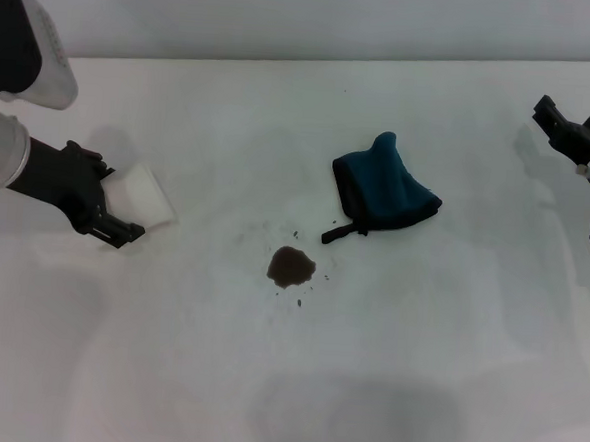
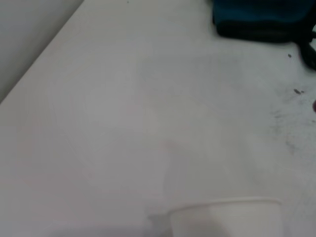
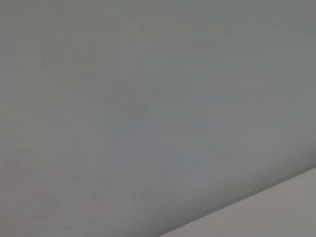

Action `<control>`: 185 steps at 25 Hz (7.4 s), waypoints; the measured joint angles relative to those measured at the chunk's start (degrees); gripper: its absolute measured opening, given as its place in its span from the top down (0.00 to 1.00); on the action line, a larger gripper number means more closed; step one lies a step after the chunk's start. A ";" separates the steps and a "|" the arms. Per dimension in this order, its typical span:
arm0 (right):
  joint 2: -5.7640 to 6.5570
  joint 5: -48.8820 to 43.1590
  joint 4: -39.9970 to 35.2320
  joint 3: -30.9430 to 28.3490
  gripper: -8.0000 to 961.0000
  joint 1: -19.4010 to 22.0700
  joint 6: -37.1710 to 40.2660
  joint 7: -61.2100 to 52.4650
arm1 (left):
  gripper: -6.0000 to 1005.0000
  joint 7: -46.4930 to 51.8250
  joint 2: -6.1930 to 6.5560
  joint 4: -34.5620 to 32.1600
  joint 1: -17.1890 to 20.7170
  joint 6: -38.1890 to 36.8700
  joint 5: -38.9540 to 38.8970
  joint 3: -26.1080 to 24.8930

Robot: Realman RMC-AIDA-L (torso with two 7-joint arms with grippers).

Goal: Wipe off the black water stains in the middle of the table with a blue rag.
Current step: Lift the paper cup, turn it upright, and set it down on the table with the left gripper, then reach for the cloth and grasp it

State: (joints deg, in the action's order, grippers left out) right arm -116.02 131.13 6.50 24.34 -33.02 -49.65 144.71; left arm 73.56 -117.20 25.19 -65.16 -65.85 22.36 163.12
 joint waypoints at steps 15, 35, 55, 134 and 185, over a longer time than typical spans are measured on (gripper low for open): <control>-0.09 0.00 0.44 0.09 0.13 0.16 -0.29 -0.12 | 0.17 -0.07 -0.36 0.18 2.15 0.88 -7.63 0.00; -0.08 0.00 0.15 0.01 0.14 0.29 -0.34 -0.30 | 0.28 -40.24 -1.87 -21.89 20.47 9.34 -74.62 -0.09; 0.01 0.00 0.09 0.00 0.14 -0.18 -0.02 0.00 | 0.28 -67.56 -2.51 -35.29 26.34 21.61 -85.43 -0.08; 1.05 -35.74 -34.77 31.09 0.14 -0.72 10.86 -55.62 | 0.11 -74.27 -2.16 -44.03 49.54 -0.27 -88.70 -2.14; -0.05 -100.30 -62.97 73.53 0.33 -3.13 0.93 -141.13 | 0.11 -73.64 -1.72 -38.90 42.84 -0.77 -91.66 -7.20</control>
State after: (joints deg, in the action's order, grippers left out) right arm -116.07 30.83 -56.47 97.88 -36.15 -48.73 3.58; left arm -0.08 -118.92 -13.71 -22.32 -66.61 -69.30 155.92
